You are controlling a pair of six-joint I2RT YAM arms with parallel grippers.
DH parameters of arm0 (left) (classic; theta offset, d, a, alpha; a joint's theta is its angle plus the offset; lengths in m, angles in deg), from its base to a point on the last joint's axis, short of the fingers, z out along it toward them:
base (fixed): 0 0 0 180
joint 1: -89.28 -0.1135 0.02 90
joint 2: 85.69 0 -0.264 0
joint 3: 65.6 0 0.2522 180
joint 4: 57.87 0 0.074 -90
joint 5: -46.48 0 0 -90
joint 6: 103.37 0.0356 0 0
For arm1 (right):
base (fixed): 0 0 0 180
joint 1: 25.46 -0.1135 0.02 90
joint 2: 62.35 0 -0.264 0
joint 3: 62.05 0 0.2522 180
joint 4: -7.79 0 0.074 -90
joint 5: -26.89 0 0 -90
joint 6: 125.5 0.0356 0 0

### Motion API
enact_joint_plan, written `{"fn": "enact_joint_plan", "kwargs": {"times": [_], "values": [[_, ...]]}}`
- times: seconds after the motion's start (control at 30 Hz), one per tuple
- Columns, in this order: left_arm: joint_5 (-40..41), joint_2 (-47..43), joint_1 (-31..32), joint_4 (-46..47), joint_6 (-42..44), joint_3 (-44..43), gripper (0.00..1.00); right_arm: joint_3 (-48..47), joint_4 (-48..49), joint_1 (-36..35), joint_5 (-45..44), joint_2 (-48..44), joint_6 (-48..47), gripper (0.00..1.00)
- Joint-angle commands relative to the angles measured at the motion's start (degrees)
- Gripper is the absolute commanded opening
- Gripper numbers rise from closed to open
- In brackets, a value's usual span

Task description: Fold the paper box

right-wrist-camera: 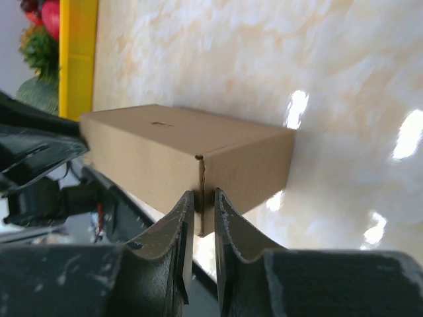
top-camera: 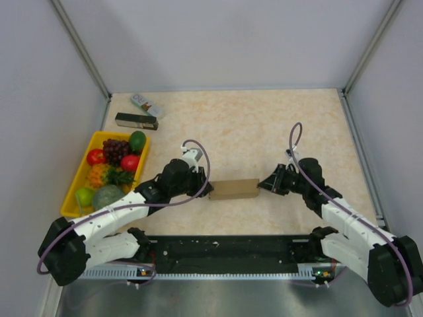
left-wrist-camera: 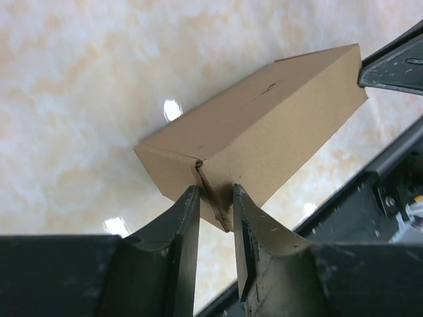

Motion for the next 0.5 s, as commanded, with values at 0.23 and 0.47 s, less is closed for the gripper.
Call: {"fn": "enact_joint_plan", "kwargs": {"times": [0.23,0.47], "values": [[5.83,11.05,0.37,22.09,16.91,-11.89,0.00,-14.19,6.89,0.34,-7.53,11.68,-15.34,0.00],[6.81,18.27,-0.42,21.14,17.63,-7.15,0.00,-8.14,8.22,-0.36,-7.72,13.45,-14.03,0.00]]}}
